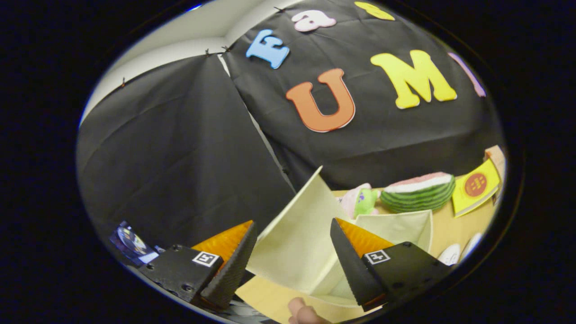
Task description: Open the storage box then place both shoes into the box .Put the left shoe in first, then the right shoe, with the right side of both shoes facing outward in a uniform manner.
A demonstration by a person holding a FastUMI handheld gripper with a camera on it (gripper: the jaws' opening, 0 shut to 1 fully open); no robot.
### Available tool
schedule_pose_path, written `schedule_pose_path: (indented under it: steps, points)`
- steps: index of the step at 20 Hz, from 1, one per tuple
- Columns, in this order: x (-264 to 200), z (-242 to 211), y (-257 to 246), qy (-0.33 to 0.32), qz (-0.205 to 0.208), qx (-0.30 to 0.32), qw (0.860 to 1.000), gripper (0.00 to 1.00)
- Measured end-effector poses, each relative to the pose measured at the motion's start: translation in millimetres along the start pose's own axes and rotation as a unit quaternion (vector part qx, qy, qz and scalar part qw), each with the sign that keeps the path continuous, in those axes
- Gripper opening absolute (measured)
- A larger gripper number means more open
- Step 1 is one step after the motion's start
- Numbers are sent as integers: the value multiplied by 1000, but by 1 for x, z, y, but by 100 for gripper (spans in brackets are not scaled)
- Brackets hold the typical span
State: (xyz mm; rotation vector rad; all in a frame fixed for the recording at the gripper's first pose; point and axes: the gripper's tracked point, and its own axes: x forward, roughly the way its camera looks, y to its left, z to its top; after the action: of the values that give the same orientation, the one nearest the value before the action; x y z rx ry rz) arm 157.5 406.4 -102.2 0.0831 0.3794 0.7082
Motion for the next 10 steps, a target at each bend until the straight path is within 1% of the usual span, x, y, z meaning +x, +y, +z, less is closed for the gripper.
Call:
schedule_pose_path:
  steps: [1, 3, 5, 8, 10]
  points:
    - [-10, -4, -4, -4, -12, -11, 1000, 100]
    - [-25, -6, -12, -8, -27, -13, 1000, 100]
    - [-44, -14, -26, 6, -45, -25, 999, 100]
    - [-71, -20, -56, 17, -75, -53, 996, 100]
    - [-87, -28, -81, 28, -98, -48, 994, 100]
